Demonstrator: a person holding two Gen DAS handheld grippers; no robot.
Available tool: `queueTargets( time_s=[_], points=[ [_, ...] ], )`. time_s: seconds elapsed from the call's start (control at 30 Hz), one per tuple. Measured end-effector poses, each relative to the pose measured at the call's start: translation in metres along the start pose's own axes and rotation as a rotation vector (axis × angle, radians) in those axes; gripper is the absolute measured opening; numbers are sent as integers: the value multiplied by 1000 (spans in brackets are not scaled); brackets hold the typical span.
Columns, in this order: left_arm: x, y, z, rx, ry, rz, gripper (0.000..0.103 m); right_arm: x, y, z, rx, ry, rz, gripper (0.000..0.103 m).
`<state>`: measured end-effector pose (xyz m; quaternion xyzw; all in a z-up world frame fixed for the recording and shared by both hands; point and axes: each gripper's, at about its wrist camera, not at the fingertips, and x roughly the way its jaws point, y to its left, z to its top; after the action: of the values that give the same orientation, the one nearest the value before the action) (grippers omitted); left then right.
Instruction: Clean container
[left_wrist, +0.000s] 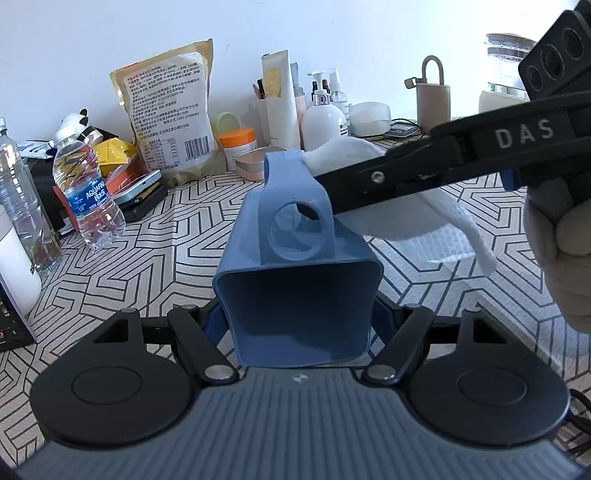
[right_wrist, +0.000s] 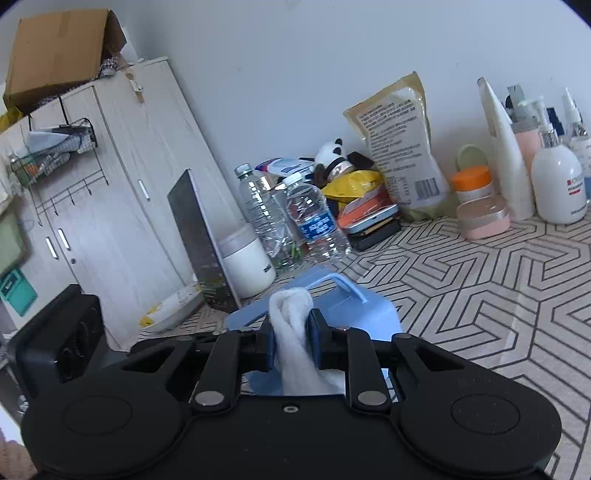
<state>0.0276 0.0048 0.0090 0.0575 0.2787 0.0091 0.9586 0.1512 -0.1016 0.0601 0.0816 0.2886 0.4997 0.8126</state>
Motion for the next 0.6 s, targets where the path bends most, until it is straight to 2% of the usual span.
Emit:
queueTargets(
  time_s=[0.3, 0.33, 0.6],
  points=[
    [-1, 1, 0, -1, 0, -1, 75, -8, -1, -5, 42, 1, 43, 23],
    [-1, 2, 1, 0, 0, -1, 75, -8, -1, -4, 41, 3, 41, 20],
    [0, 3, 1, -3, 2, -2, 75, -10, -8, -5, 73, -3, -33, 21]
  ],
)
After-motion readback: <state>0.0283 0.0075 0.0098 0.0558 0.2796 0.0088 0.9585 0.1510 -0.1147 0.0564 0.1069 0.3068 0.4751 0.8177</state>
